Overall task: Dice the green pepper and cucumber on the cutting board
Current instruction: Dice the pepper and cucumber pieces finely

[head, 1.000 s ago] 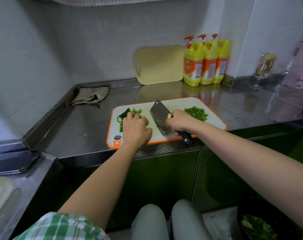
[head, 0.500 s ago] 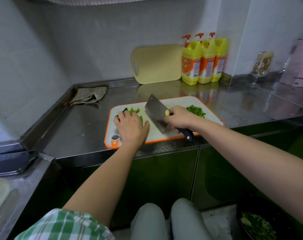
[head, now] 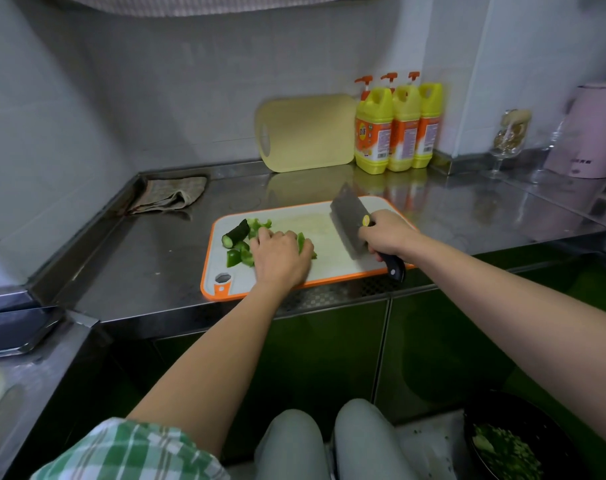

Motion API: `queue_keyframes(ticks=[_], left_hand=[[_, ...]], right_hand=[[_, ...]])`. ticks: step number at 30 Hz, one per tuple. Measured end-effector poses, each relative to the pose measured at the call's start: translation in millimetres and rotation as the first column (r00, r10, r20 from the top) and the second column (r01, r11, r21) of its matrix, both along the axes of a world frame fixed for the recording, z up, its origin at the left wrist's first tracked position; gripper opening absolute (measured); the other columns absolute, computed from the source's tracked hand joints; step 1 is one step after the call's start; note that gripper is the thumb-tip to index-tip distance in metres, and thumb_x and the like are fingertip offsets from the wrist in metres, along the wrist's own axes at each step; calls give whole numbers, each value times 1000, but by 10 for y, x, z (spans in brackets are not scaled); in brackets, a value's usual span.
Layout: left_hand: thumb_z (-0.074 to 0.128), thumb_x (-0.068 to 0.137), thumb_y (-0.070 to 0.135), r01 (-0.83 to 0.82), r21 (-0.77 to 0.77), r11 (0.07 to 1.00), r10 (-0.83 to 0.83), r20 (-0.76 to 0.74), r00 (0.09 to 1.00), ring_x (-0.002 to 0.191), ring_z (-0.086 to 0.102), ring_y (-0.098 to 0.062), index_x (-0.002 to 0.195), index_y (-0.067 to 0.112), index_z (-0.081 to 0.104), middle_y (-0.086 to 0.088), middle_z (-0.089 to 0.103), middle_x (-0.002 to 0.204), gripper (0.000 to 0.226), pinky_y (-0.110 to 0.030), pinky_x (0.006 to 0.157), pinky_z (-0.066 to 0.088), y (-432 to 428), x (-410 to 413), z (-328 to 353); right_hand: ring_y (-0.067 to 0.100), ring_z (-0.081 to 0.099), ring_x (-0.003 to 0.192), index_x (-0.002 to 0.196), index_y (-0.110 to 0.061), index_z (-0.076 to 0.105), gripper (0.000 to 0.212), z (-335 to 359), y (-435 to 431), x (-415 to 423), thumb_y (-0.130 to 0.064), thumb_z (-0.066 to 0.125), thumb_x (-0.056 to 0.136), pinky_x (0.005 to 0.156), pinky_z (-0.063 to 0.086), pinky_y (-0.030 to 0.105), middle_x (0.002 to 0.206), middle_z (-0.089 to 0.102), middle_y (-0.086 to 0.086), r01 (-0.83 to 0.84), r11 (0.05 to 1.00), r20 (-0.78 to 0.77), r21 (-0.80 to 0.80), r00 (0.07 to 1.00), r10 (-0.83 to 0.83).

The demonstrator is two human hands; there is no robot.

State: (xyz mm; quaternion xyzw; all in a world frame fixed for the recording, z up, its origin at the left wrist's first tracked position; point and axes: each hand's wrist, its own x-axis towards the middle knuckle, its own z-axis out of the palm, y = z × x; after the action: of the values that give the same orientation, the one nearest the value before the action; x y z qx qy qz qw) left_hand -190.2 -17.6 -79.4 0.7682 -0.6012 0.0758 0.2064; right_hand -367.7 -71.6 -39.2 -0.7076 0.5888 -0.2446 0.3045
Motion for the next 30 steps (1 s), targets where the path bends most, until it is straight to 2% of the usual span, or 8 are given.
queue_keyframes(ticks=[3,5,8,11,16,21,25,30], left_hand=[[37,97,33,46,-3,999,-46,-68,997,112,40,-30,115,12,65,-15,63,113,39,-42,91,29,-13,-1,4],[42,95,30,52,0,999,-52,-98,994,115,39,-30,123,14,62,-16,63,114,38,-40,92,30,-5,70,-6],[49,91,32,69,-19,997,-71,-111,991,116,40,-30,131,19,57,-10,64,116,42,-39,92,34,2,209,-59],[56,86,38,126,-49,991,-130,-100,986,112,43,-27,129,23,56,-5,63,118,45,-38,91,35,-8,268,-96],[64,81,44,181,-74,981,-187,-78,979,106,48,-25,114,23,65,-4,64,107,40,-36,90,41,-82,192,-100],[64,84,47,172,-143,975,-182,-59,982,103,49,-23,104,21,68,-1,65,101,33,-37,85,43,-101,179,-184],[64,84,49,178,-150,972,-187,-46,981,104,48,-24,103,22,69,-1,65,102,33,-37,84,42,-110,190,-199],[63,84,50,177,-160,971,-183,-24,983,104,49,-23,102,22,69,0,65,104,34,-37,84,43,-117,193,-211]], right_hand=[[23,50,47,73,-11,48,18,37,106,127,-9,47,91,49,46,30,61,52,9,-110,994,47,18,993,109],[21,48,46,73,-10,48,19,43,147,187,-6,48,92,44,42,26,60,52,9,-162,985,13,56,987,161],[25,52,49,77,-5,51,14,15,118,188,-5,45,90,50,46,30,63,55,13,-113,992,-68,60,991,117],[27,56,50,80,-4,52,12,54,90,160,-6,43,88,52,47,30,66,58,17,-53,999,-137,-3,989,52],[22,49,43,73,-12,43,19,221,184,253,-11,45,92,49,42,27,61,52,11,-188,981,-92,-42,979,183],[26,55,51,76,-9,46,17,259,290,369,-13,46,93,51,46,27,70,58,15,-215,976,-251,-16,946,204],[28,58,54,73,-12,45,20,241,331,384,-15,47,93,54,49,30,72,59,15,-217,974,-309,-61,932,188],[26,59,50,89,-8,53,11,239,326,393,-18,48,92,47,45,26,79,59,12,-226,970,-360,-94,916,179]])
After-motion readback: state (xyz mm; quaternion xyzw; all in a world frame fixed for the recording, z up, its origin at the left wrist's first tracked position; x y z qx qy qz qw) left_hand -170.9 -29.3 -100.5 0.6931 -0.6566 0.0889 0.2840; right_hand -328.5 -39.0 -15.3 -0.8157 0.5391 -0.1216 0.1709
